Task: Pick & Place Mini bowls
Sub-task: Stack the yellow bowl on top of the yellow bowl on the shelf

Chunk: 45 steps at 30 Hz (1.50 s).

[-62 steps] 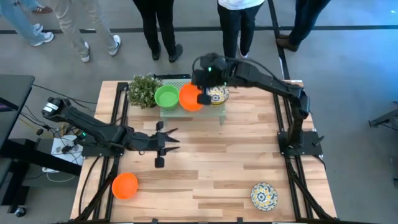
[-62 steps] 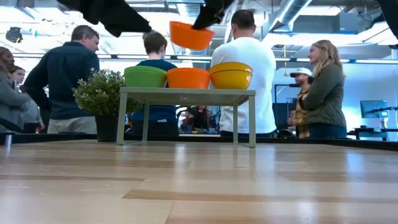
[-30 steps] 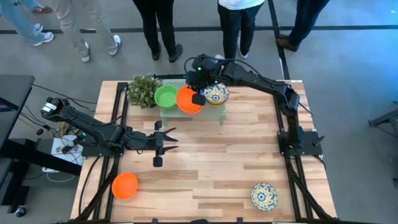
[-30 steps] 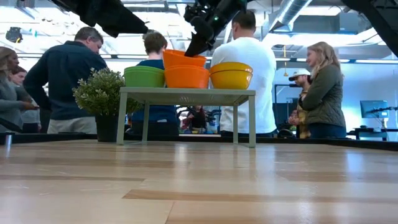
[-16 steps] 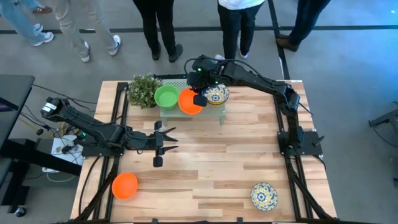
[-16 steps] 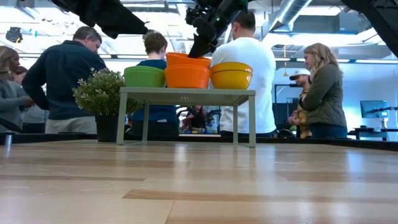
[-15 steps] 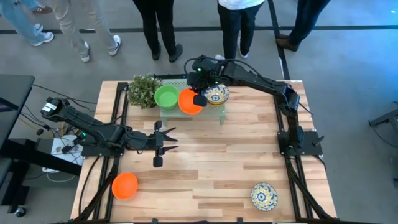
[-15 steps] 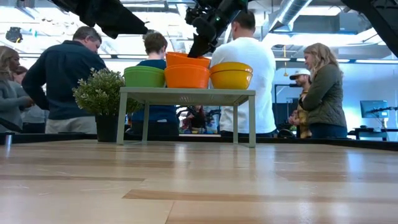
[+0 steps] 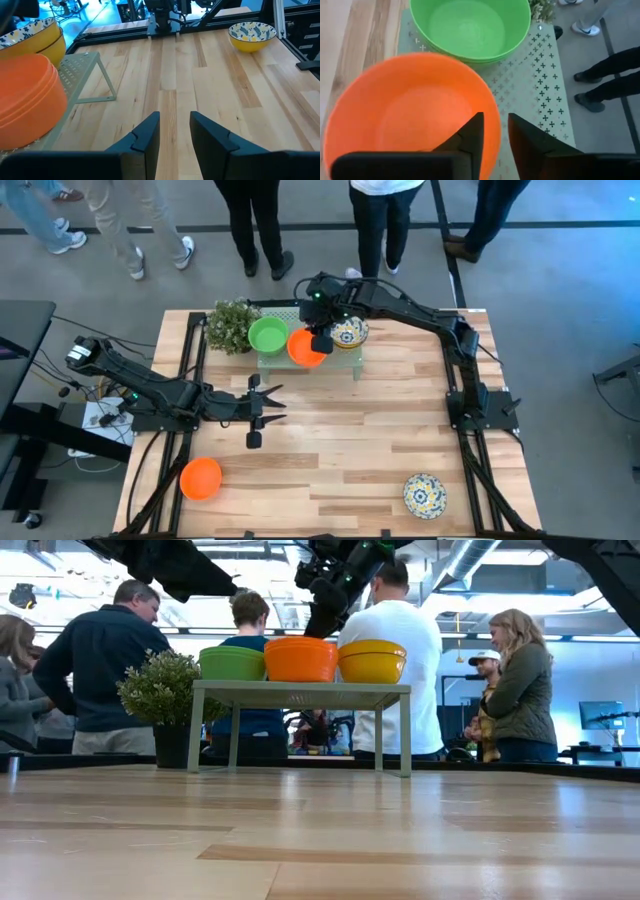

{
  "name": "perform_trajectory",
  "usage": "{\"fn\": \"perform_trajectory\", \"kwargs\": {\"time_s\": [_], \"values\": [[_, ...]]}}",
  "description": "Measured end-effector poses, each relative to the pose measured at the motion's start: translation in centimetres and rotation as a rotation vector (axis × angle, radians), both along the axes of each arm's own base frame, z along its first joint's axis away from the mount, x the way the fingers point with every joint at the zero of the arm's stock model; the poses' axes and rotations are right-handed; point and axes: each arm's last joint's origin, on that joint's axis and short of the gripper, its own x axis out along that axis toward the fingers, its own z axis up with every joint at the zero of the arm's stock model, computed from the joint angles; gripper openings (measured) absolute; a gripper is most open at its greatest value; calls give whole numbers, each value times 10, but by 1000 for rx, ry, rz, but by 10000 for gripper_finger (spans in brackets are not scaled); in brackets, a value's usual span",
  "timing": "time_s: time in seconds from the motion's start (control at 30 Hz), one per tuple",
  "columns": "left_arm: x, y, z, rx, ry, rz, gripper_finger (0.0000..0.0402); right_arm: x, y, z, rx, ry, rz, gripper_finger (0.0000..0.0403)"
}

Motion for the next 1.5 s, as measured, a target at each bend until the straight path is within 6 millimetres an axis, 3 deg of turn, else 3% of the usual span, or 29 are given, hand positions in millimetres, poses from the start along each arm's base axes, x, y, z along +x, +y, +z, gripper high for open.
{"fn": "perform_trajectory", "kwargs": {"time_s": [0.17, 0.3, 0.57, 0.67, 0.83, 1.07, 1.33, 1.5], "values": [[0, 0, 0, 0, 1, 0, 108, 0, 1, 2, -4, -8, 3, 112], [0, 0, 0, 2, 4, 0, 108, 3, 10, 15, -15, -38, 24, 124], [0, 0, -1, 2, 5, 0, 108, -6, 58, 54, -23, 25, 159, 127], [0, 0, -1, 2, 5, 0, 108, -13, 76, 71, -15, 24, 140, 126], [0, 0, -1, 2, 5, 0, 108, -37, 105, 80, -50, 142, 79, 126], [0, 0, -1, 2, 5, 0, 108, -56, 141, 75, 70, 306, -35, 126], [0, 0, -1, 2, 5, 0, 108, -62, 192, 67, 154, 348, 66, 118], [0, 0, -1, 2, 5, 0, 108, -96, 212, 53, 185, 428, -24, 106]]}}
